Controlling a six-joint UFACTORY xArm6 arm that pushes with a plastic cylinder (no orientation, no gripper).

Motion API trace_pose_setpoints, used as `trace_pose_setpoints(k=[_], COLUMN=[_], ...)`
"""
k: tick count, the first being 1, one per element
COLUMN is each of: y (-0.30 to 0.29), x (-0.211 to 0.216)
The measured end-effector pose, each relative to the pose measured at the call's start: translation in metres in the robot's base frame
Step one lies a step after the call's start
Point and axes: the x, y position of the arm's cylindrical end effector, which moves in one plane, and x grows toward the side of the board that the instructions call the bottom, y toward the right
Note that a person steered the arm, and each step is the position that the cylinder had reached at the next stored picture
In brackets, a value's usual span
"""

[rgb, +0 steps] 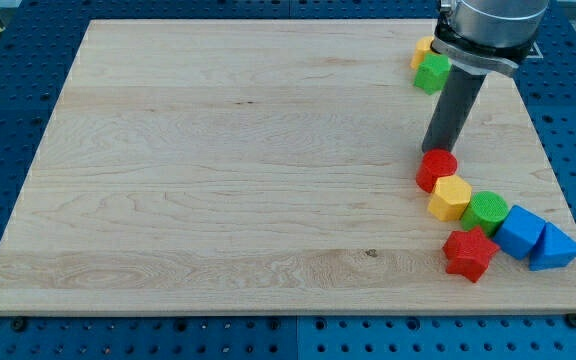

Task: Slide the red circle and yellow hexagon towards the bottom side of the board

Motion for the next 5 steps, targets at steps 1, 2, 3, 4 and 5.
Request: trace_pose_setpoints(k=[1, 2, 3, 4, 5], y=[0.002, 0.002, 0.002, 0.002, -0.01], x=[0.007, 0.011, 0.02, 0.026, -0.011])
